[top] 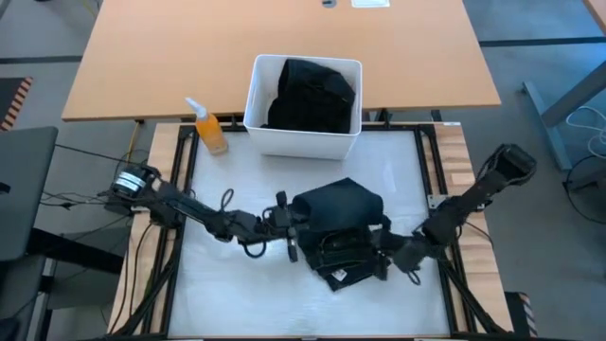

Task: Fold laundry
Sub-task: Fold the blue long pants

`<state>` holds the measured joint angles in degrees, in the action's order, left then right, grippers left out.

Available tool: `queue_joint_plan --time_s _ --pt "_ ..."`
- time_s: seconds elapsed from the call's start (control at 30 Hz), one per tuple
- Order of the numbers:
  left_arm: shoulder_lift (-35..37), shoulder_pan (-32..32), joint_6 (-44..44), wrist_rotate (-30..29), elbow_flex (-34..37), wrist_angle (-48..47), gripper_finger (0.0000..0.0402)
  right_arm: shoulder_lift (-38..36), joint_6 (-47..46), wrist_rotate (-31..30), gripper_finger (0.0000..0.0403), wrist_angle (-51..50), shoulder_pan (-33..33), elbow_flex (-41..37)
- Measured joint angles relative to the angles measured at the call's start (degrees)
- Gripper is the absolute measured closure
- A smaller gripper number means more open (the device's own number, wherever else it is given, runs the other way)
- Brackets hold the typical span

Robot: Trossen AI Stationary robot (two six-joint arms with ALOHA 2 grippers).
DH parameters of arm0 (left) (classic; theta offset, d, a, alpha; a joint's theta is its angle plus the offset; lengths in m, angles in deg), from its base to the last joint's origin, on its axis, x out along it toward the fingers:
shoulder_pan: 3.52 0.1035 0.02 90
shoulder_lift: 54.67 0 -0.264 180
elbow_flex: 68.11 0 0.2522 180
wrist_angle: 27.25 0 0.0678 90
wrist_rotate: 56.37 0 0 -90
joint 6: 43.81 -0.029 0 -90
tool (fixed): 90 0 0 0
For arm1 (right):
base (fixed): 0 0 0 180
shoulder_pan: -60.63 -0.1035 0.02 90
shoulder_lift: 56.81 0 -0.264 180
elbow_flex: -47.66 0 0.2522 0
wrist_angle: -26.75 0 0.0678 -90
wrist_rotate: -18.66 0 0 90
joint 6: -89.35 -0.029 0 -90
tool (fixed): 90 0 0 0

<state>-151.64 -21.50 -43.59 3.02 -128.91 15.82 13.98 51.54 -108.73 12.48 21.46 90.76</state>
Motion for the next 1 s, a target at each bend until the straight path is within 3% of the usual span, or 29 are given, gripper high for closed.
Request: queue_joint_plan --time_s 0.2,0.33,0.57,0.77,1.0 --pt "-8.0 -4.3 6.4 3.3 -2.0 3.7 0.0401 -7.4 -13.3 -5.4 0.0388 -26.3 -6.8 6.6" --pt "-14.7 -6.7 10.1 4.6 -5.0 3.1 0.0401 -8.8 -14.9 -6.1 0.0388 -35.5 -8.4 13.0" --pt "-24.4 -7.9 14.2 11.5 -10.0 2.7 0.0401 -5.5 -8.5 -9.2 0.0388 -32.3 -6.1 20.6" --pt "-27.1 -7.9 13.5 20.3 -14.8 -1.4 0.0401 4.5 -12.9 -9.2 0.0388 -27.4 -1.8 19.9" --pt "-26.2 -8.3 9.8 23.4 -18.4 -12.7 0.0359 13.2 -13.2 -2.9 0.0388 -20.3 -3.1 21.2"
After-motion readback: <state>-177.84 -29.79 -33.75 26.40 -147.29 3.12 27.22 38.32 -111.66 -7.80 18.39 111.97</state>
